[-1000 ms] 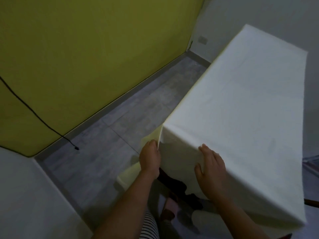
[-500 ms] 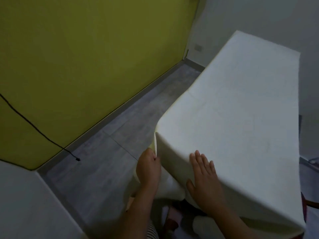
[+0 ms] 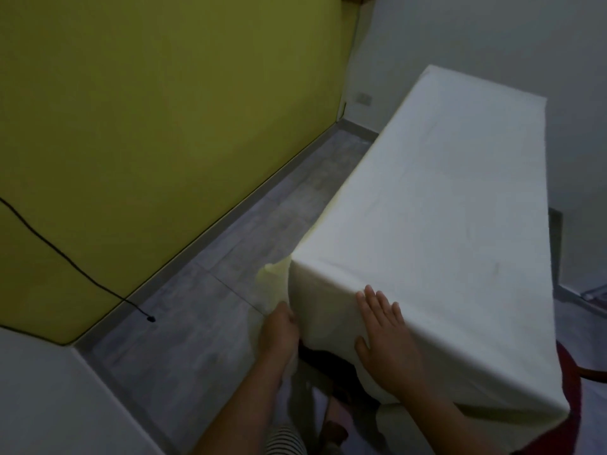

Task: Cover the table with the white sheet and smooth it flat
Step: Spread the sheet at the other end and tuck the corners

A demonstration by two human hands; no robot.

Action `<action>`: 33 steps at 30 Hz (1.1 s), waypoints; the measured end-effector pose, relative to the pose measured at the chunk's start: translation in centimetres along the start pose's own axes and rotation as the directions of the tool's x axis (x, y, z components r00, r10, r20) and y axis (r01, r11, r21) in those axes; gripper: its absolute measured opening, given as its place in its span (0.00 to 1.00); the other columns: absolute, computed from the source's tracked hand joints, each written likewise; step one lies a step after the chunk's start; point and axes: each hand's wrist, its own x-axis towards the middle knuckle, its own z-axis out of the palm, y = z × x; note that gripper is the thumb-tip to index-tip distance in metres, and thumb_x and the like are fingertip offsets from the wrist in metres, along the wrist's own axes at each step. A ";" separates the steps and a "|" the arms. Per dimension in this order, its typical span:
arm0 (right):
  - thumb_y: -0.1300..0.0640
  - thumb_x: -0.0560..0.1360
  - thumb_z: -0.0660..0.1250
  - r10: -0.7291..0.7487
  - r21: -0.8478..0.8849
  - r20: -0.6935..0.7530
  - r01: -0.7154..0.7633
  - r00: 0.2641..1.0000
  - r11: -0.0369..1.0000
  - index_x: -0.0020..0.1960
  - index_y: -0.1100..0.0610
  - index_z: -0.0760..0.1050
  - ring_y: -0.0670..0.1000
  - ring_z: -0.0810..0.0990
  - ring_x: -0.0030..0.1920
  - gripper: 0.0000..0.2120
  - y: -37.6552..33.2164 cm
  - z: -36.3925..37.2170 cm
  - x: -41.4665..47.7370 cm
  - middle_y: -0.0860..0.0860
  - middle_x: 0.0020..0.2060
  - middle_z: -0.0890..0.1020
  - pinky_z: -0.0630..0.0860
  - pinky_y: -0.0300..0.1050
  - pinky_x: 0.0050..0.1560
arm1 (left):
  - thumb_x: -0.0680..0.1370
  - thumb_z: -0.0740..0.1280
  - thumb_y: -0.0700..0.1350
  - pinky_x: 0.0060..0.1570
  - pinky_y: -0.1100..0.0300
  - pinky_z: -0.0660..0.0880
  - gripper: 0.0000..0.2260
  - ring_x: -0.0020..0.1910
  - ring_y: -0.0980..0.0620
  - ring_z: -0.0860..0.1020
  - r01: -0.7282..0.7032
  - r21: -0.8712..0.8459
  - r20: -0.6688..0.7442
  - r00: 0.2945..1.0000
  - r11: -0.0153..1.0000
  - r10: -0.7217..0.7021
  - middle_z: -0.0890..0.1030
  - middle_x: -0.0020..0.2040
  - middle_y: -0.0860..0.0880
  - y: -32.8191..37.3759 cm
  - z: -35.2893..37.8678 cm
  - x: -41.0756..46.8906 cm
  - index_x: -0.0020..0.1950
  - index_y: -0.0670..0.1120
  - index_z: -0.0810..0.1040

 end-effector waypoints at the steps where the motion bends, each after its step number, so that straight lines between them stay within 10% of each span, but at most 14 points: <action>1: 0.53 0.78 0.56 0.015 0.009 -0.009 -0.015 1.000 1.000 0.76 0.54 0.36 0.49 0.37 0.75 0.36 -0.2 -0.2 -0.1 0.48 0.71 0.35 0.32 0.44 0.71 | 0.78 0.59 0.43 0.44 0.55 0.73 0.05 0.49 0.43 0.78 0.024 -0.097 -0.155 0.987 0.995 -0.039 0.79 0.47 0.44 0.1 -1.5 0.1 0.50 0.44 0.74; 4: 0.54 0.79 0.55 0.066 0.031 -0.030 -0.065 0.997 0.997 0.77 0.54 0.39 0.51 0.40 0.77 0.34 -0.9 -0.1 -0.2 0.48 0.72 0.36 0.32 0.44 0.71 | 0.76 0.64 0.44 0.48 0.54 0.75 0.10 0.52 0.47 0.77 -0.036 -0.319 -0.285 0.957 0.947 -0.060 0.77 0.54 0.47 0.7 -5.2 1.1 0.57 0.45 0.72; 18: 0.61 0.77 0.56 0.206 0.205 -0.180 -0.168 0.962 0.964 0.76 0.54 0.58 0.51 0.59 0.75 0.27 -2.8 -1.9 3.8 0.52 0.76 0.59 0.49 0.49 0.75 | 0.78 0.58 0.35 0.51 0.64 0.69 0.14 0.58 0.47 0.77 -0.243 -0.112 0.114 0.960 0.964 0.255 0.79 0.59 0.46 2.5 -6.2 2.0 0.58 0.44 0.78; 24: 0.59 0.79 0.55 0.181 0.226 -0.179 -0.138 0.967 0.964 0.76 0.55 0.57 0.53 0.56 0.76 0.26 -5.2 -2.1 7.6 0.53 0.77 0.57 0.49 0.49 0.75 | 0.76 0.60 0.36 0.53 0.57 0.75 0.13 0.51 0.49 0.80 -0.233 -0.178 0.151 0.954 0.956 0.260 0.82 0.47 0.48 0.7 -11.9 4.2 0.40 0.49 0.80; 33: 0.52 0.82 0.49 0.036 0.100 -0.051 -0.030 0.998 0.994 0.78 0.56 0.47 0.54 0.45 0.78 0.26 -12.8 -3.0 14.1 0.54 0.78 0.47 0.43 0.51 0.75 | 0.79 0.58 0.42 0.61 0.51 0.72 0.19 0.63 0.43 0.74 -0.214 0.011 0.003 0.977 0.977 0.214 0.73 0.67 0.44 -0.9 -21.2 10.1 0.70 0.44 0.67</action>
